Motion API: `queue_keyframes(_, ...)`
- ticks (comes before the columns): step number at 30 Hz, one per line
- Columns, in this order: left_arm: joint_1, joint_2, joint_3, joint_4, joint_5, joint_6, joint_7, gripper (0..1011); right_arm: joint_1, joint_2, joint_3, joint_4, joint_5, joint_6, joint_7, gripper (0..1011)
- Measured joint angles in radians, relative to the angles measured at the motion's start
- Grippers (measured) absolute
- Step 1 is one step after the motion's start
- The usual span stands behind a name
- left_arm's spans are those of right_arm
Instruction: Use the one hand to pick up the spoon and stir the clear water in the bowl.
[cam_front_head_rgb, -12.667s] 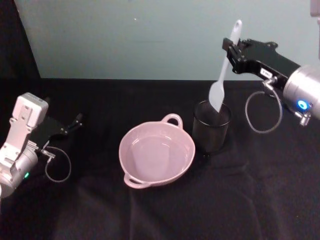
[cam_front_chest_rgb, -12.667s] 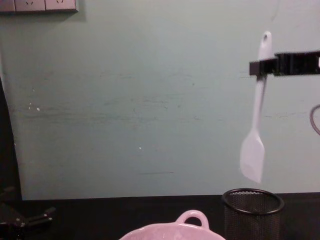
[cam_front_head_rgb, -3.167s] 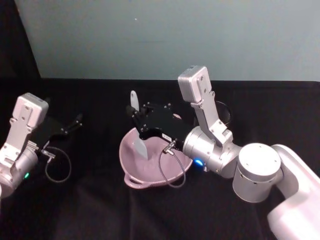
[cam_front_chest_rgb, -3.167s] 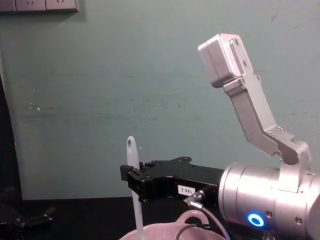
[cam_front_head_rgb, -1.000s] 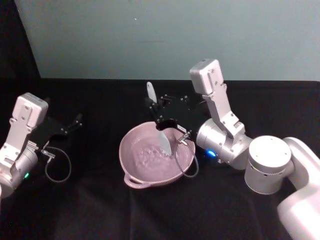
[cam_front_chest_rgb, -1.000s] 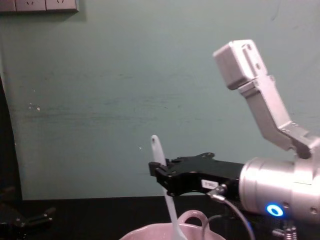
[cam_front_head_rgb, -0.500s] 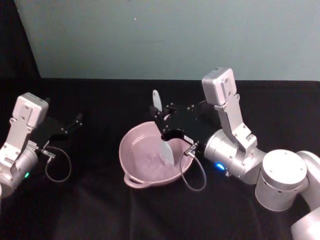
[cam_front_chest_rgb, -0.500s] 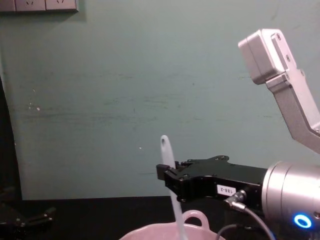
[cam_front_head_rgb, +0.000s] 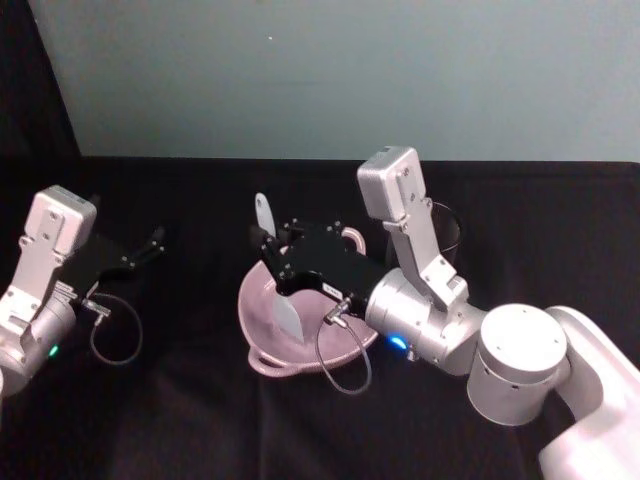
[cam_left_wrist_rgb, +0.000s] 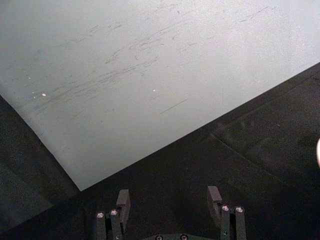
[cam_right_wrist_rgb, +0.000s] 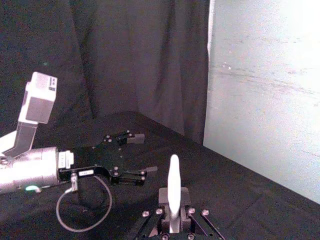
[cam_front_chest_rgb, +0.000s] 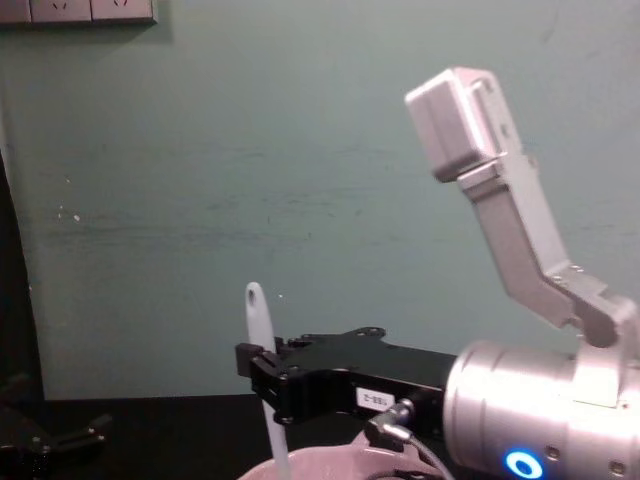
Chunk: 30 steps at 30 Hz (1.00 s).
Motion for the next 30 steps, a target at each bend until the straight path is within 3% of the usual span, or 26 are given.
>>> queue_keyframes(8,0.000,0.000,0.000,0.000,0.000,0.000,0.000,1011,0.057,-0.032,-0.013,0.087,-0.005,-0.024,0.002,114)
queue_keyframes(16,0.000,0.000,0.000,0.000,0.000,0.000,0.000,1011,0.090,-0.033,-0.003,0.132,-0.017,-0.034,-0.001,114)
queue_keyframes(22,0.000,0.000,0.000,0.000,0.000,0.000,0.000,1011,0.082,-0.012,0.014,0.113,-0.021,-0.024,-0.009,116)
queue_keyframes(30,0.000,0.000,0.000,0.000,0.000,0.000,0.000,1011,0.026,0.026,0.031,0.038,-0.016,0.005,-0.014,114)
